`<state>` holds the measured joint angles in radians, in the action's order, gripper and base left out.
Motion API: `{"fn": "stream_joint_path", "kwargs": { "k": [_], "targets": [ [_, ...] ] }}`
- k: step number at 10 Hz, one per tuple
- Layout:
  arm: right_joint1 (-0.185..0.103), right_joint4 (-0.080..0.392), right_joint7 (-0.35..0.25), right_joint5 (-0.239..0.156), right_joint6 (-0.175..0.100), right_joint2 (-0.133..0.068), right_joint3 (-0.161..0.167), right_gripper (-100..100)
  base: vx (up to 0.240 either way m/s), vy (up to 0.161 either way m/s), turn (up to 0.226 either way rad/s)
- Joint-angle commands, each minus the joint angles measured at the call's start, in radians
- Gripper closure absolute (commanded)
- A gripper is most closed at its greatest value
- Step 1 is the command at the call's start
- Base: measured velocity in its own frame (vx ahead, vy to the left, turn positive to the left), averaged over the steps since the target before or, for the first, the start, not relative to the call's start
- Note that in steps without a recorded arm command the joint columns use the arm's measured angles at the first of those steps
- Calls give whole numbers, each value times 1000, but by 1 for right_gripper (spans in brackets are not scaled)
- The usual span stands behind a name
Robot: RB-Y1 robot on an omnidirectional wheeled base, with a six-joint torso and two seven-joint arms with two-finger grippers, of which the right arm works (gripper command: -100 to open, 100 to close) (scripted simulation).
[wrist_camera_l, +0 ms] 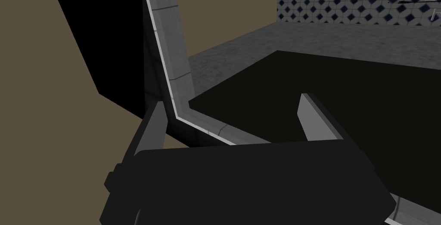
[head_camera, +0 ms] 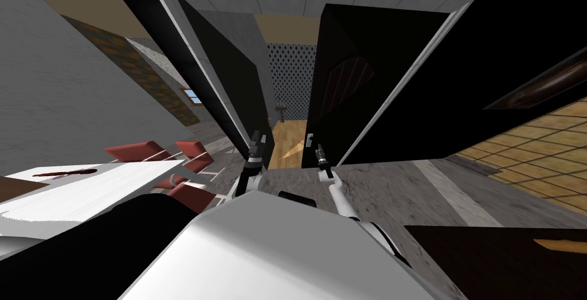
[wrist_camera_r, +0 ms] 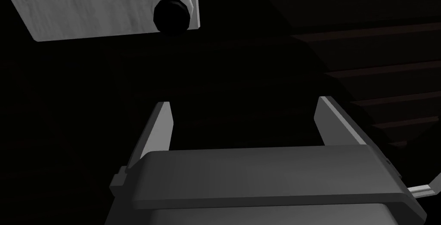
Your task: Push the door open
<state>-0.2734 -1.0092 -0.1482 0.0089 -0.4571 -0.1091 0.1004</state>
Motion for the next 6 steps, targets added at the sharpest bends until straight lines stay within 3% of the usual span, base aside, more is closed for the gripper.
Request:
{"fn": "stream_joint_path", "kwargs": {
  "k": [1,5,6],
  "targets": [
    [-30,50,-9,0,3,-2,6,-100,77,-28,53],
    [-100,175,-30,0,7,-5,19,-100,75,-35,45],
    [-100,175,-30,0,7,-5,19,-100,38,-22,11]
  ]
}}
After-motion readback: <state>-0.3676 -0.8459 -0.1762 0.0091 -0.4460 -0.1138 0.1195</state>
